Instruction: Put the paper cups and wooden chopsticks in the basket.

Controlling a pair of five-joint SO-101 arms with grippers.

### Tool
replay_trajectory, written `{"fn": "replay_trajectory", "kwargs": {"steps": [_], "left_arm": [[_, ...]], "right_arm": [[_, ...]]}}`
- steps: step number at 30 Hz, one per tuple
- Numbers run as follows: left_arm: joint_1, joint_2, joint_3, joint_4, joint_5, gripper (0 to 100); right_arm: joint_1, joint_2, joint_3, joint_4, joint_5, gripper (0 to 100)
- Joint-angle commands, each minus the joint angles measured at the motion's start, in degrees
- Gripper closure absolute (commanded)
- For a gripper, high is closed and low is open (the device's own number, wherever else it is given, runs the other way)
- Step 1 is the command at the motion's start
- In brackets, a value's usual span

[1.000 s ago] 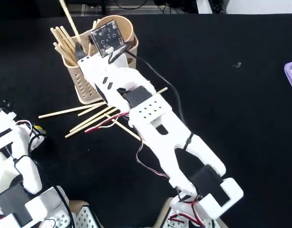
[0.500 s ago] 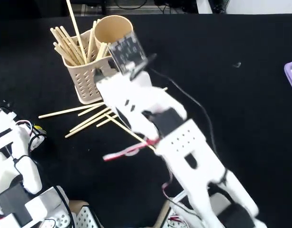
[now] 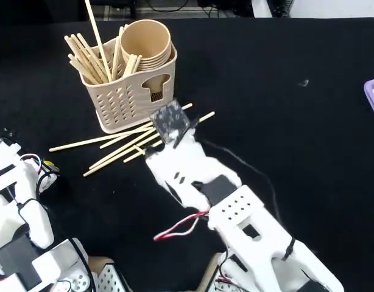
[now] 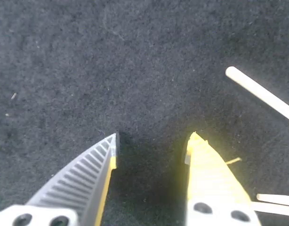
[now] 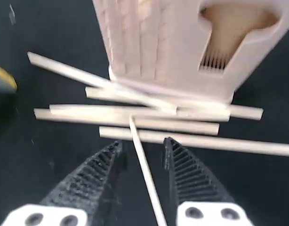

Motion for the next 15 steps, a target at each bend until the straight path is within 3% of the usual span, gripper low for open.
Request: {"fn": "replay_trajectory", "kwargs": {"steps": [1,6,15], "left_arm": [[-0.6,0.1,-1.6,-0.4,-0.5,76],[-0.6,0.1,-1.6,-0.5,-0.5,76],[-0.7,0.1,-1.6,-0.5,-0.5,76]], "right_arm": [[0.8,-2.3,0.5,4.4,3.3,86.4],[0.7,4.4,0.6,6.9,10.2,86.4],[-2.0,30.5,-12.7,6.9,10.4,86.4]]}}
